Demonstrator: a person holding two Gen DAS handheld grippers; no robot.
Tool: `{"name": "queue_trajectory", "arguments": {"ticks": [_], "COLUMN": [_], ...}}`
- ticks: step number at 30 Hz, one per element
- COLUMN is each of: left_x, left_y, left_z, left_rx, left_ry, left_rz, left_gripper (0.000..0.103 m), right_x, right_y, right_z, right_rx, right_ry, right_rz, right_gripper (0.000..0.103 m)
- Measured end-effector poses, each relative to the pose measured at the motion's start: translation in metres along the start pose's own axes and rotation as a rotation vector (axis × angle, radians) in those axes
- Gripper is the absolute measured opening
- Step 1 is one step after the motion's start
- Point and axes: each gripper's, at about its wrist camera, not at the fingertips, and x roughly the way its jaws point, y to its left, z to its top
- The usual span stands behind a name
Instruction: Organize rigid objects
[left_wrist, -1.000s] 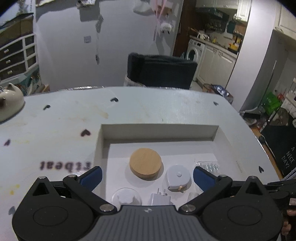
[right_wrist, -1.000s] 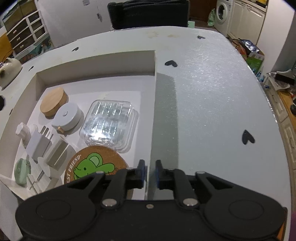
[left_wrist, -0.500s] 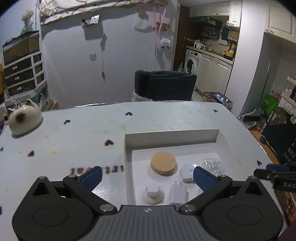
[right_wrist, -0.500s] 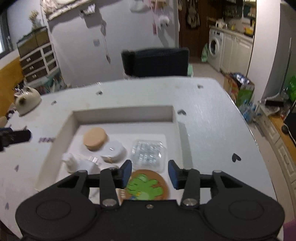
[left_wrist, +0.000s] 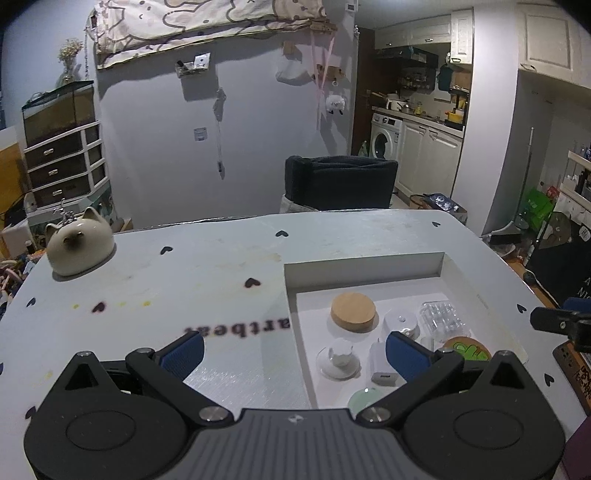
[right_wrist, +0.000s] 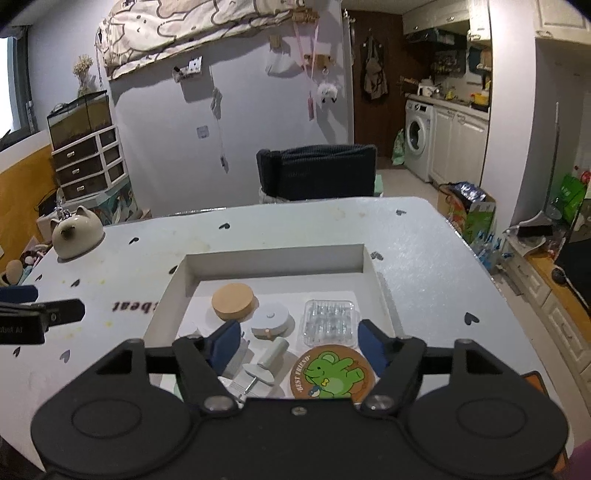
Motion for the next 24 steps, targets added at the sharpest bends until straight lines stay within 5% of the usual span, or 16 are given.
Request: {"name": "queue_trajectory", "arguments": {"ticks": [13, 24], "left_x": [-0.017, -0.028], "left_y": [0.009, 0.013], "left_z": [-0.013, -0.025], "left_rx": [-0.002, -0.005], "left_ry": [-0.022, -0.024], "left_rz": [0.013, 0.003], "left_gripper": [0.103, 0.103], "right_x": [-0.02, -0.032], "right_y": [0.018, 0.026], "right_z": [-0.011, -0.02], "right_rx": [-0.035, -0.052], "right_ry": [-0.062, -0.06], "right_rz": [-0.02, -0.05], "right_gripper": [0.099, 0.103]}}
